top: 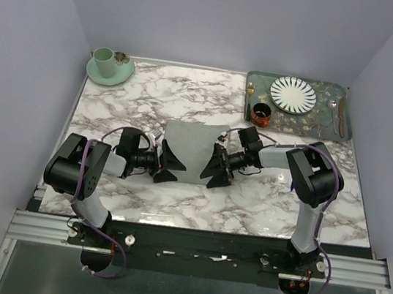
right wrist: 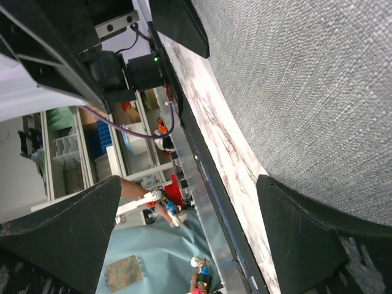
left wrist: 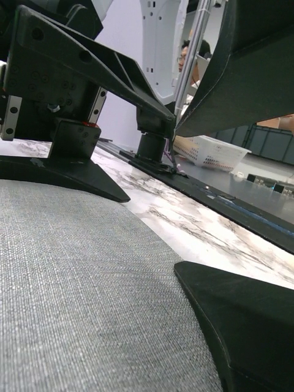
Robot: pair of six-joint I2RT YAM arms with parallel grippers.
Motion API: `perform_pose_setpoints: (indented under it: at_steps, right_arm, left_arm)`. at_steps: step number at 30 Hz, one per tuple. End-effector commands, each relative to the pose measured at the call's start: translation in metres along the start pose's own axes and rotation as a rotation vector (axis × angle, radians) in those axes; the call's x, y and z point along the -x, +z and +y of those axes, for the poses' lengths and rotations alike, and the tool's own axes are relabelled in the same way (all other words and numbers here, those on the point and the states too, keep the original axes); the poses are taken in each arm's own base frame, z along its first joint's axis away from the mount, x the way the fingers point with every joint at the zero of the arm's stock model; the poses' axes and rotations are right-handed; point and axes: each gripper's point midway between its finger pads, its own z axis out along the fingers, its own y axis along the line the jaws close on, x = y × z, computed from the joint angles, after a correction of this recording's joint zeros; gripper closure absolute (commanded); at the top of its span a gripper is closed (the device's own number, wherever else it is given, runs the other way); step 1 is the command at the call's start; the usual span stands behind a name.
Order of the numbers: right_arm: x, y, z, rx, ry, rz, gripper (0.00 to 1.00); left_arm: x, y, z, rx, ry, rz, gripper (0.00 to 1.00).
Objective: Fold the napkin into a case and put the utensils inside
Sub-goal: Smooth out the lower triangle-folded napkin at the center of the board.
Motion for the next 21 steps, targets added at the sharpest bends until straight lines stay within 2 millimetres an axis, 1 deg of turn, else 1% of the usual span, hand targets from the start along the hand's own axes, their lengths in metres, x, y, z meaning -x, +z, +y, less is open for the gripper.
perform_pose_setpoints:
  at_steps: [1, 3, 4, 5, 6, 7, 8, 10, 11, 13, 14, 15, 16, 17, 18, 19, 20, 21]
  right_arm:
    - [-0.021, -0.001, -0.047, -0.128, 0.152, -0.004, 0.00]
    - [-0.020, -0.004, -0.041, -0.122, 0.120, -0.009, 0.00]
    - [-0.020, -0.007, -0.030, -0.112, 0.088, -0.015, 0.00]
    - [-0.021, -0.009, -0.025, -0.107, 0.083, -0.014, 0.00]
    - [-0.022, -0.011, -0.016, -0.094, 0.050, -0.012, 0.00]
    - [-0.019, -0.017, 0.002, -0.082, -0.003, -0.030, 0.00]
    - [-0.019, -0.021, 0.014, -0.071, -0.036, -0.039, 0.00]
    - [-0.015, -0.028, 0.036, -0.056, -0.088, -0.065, 0.00]
    - [-0.011, -0.033, 0.054, -0.043, -0.136, -0.086, 0.00]
    - [-0.003, -0.033, 0.066, -0.042, -0.150, -0.107, 0.00]
    - [0.004, -0.031, 0.073, -0.034, -0.182, -0.116, 0.00]
    - [0.008, -0.026, 0.068, -0.042, -0.164, -0.116, 0.00]
    - [0.011, -0.022, 0.066, -0.047, -0.161, -0.113, 0.00]
    - [0.016, -0.018, 0.065, -0.043, -0.169, -0.111, 0.00]
    - [0.020, -0.009, 0.057, -0.048, -0.148, -0.094, 0.00]
    - [0.023, -0.006, 0.054, -0.052, -0.144, -0.095, 0.00]
    - [0.027, -0.002, 0.049, -0.054, -0.146, -0.095, 0.00]
    - [0.029, 0.000, 0.044, -0.056, -0.127, -0.091, 0.00]
  left_arm:
    - [0.001, -0.017, 0.049, 0.133, -0.094, -0.067, 0.01]
    - [0.001, -0.022, 0.045, 0.105, -0.097, -0.062, 0.01]
    - [0.001, -0.025, 0.043, 0.094, -0.092, -0.065, 0.01]
    - [0.002, -0.028, 0.034, 0.073, -0.056, -0.068, 0.01]
    - [-0.002, -0.031, 0.023, 0.039, -0.039, -0.041, 0.01]
    - [-0.001, -0.033, 0.015, 0.018, -0.001, -0.041, 0.01]
    - [0.002, -0.038, -0.003, -0.014, 0.059, -0.055, 0.01]
    - [0.007, -0.044, -0.026, -0.050, 0.119, -0.081, 0.01]
    - [0.010, -0.048, -0.042, -0.067, 0.165, -0.109, 0.01]
    - [0.014, -0.046, -0.057, -0.086, 0.204, -0.140, 0.01]
    - [0.018, -0.044, -0.061, -0.084, 0.194, -0.162, 0.01]
    - [0.013, -0.036, -0.067, -0.098, 0.223, -0.149, 0.01]
    - [0.014, -0.031, -0.069, -0.103, 0.229, -0.149, 0.01]
    - [0.016, -0.024, -0.060, -0.080, 0.198, -0.151, 0.01]
    - [0.018, -0.019, -0.063, -0.097, 0.217, -0.151, 0.01]
    - [0.021, -0.015, -0.062, -0.103, 0.216, -0.154, 0.01]
    - [0.023, -0.009, -0.050, -0.086, 0.180, -0.145, 0.01]
    - [0.028, -0.007, -0.051, -0.098, 0.186, -0.154, 0.01]
